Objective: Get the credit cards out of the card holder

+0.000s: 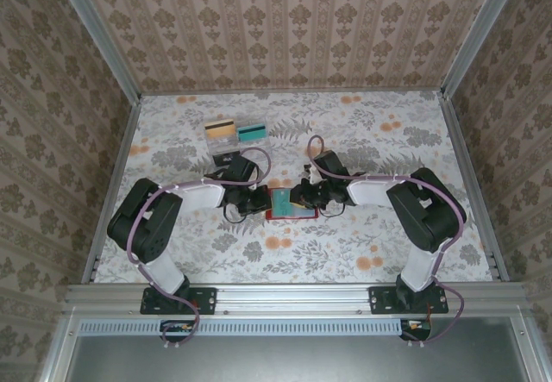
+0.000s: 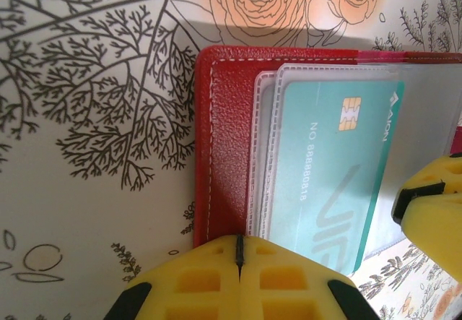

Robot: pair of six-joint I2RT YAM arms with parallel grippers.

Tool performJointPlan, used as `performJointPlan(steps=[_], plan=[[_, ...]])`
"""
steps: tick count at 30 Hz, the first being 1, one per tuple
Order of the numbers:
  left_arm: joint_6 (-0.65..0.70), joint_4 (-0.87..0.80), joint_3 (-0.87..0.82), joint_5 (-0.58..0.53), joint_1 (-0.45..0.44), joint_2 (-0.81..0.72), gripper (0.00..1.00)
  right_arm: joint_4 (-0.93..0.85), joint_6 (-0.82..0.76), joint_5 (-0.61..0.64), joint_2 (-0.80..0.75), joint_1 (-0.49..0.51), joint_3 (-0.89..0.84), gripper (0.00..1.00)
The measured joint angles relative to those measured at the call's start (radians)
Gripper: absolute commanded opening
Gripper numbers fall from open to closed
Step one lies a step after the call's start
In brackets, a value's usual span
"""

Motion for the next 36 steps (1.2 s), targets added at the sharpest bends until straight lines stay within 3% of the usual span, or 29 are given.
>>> performJointPlan(steps=[12,18,36], plan=[[0.0,-0.001,0.003,0.013,0.005,0.006,0.02,-0.003,-0.002,-0.003,0.037,0.001,0.009,0.22],[0.0,-0.007,0.009,0.016,0.006,0.01,0.02,-0.005,-0.006,-0.005,0.049,0.002,0.014,0.0],[0.0,-0.011,0.011,0.016,0.006,0.011,0.0,-0.04,-0.05,-0.006,0.0,-0.034,-0.008,0.0]])
